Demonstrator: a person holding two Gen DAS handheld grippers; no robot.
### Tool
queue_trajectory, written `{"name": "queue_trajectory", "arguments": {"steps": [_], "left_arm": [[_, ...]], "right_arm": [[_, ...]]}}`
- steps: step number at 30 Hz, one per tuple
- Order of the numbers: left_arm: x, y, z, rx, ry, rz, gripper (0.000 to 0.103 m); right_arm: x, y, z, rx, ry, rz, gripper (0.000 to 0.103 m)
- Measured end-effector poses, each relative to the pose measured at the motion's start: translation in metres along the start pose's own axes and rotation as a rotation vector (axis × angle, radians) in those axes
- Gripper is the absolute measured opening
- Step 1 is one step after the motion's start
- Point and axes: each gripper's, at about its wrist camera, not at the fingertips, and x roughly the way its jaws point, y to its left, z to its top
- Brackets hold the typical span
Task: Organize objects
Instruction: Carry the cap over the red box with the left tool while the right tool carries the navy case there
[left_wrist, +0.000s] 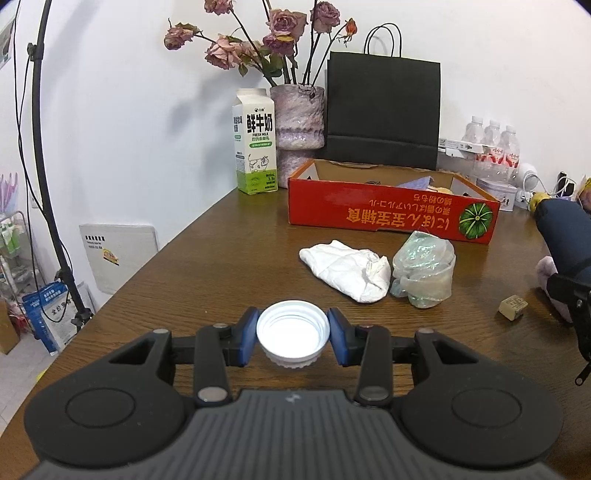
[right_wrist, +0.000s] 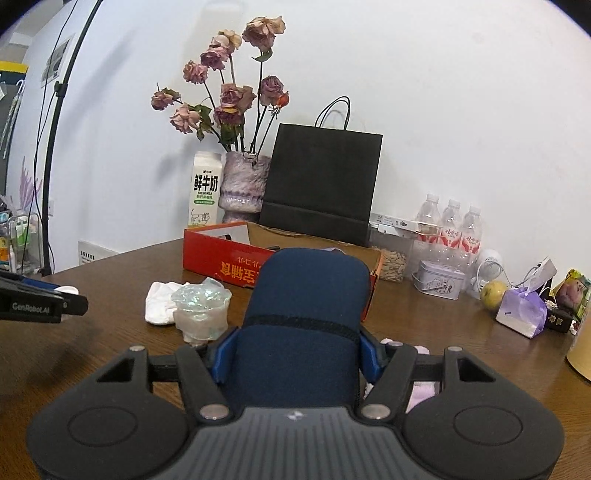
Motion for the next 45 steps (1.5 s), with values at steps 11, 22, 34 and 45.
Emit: {"name": "queue_trajectory", "arguments": {"steps": [11,22,34,45], "left_arm": [[-0.012,-0.014,0.01,0.009,-0.055,0.02,0.041],[-0.016,-0.027,0.055,0.0,-0.144,-0.007,0.041],[0.011,-0.031,0.089,-0.041,-0.152,-0.034,0.041],[0.055,-0.023,0.113,-0.064,-0.111,-0.056,0.041]], "right_arm": [[0.003,0.001,0.006,0.065,-0.011,0.022,0.063],[0.014,0.004,0.03,0.111,-0.026,0.043,0.063],[0.043,0.008,0.062,0.137,-0.049,0.068,0.063],[0.09,0.014,0.074,0.166,0.0,0.09,0.063]]}}
